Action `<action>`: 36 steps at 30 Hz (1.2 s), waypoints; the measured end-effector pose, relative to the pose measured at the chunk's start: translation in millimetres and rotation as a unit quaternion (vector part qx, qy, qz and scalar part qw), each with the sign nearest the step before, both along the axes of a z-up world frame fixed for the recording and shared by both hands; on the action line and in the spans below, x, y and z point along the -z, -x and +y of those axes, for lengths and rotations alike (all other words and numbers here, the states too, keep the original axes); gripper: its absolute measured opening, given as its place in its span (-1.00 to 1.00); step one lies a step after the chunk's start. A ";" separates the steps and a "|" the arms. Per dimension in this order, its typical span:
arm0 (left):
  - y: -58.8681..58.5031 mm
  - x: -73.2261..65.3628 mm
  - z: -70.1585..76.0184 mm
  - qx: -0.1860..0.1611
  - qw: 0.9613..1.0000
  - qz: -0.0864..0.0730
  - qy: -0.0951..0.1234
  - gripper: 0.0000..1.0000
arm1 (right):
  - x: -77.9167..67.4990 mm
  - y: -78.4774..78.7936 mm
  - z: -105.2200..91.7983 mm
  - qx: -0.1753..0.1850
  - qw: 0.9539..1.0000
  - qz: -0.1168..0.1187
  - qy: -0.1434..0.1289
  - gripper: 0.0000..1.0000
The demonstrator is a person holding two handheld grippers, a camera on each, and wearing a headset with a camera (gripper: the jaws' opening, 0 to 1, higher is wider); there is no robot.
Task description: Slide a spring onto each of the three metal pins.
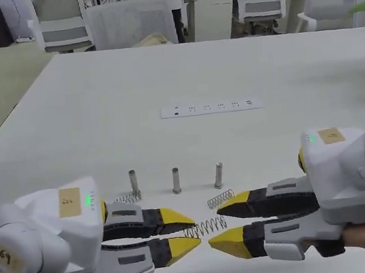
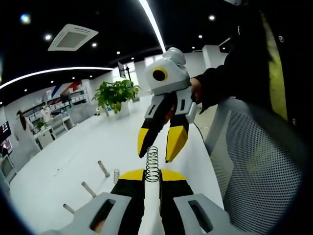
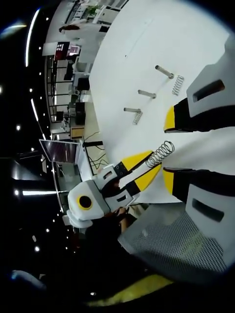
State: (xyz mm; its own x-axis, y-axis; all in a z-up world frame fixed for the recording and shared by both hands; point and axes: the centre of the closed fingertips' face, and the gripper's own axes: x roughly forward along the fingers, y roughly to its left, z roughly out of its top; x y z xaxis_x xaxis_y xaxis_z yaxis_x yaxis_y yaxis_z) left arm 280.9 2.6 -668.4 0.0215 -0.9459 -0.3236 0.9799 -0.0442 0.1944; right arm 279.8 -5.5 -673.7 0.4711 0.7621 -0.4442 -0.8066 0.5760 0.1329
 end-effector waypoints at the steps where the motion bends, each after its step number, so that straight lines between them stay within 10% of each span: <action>1: 1.5 -1.2 -0.2 0.002 1.000 0.001 0.002 -0.95 | -0.2 0.9 1.1 -0.002 1.000 0.001 -0.002 -0.49; 23: 9.2 -7.6 -3.8 0.017 1.000 0.005 0.013 -0.95 | -4.9 7.5 5.8 -0.022 0.999 0.018 -0.021 -0.74; 36: 7.9 -2.8 -3.3 0.012 1.000 0.004 0.007 -0.96 | -13.0 8.7 11.2 -0.052 0.998 0.015 0.032 -0.81</action>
State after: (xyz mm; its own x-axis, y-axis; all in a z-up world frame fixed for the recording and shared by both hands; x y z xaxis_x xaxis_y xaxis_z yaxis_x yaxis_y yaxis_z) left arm 273.0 -0.7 -665.6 -0.0031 -0.9505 -0.3108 0.9803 -0.0642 0.1866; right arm 271.1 5.7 -660.7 0.3768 0.7757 -0.5063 -0.8586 0.4976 0.1235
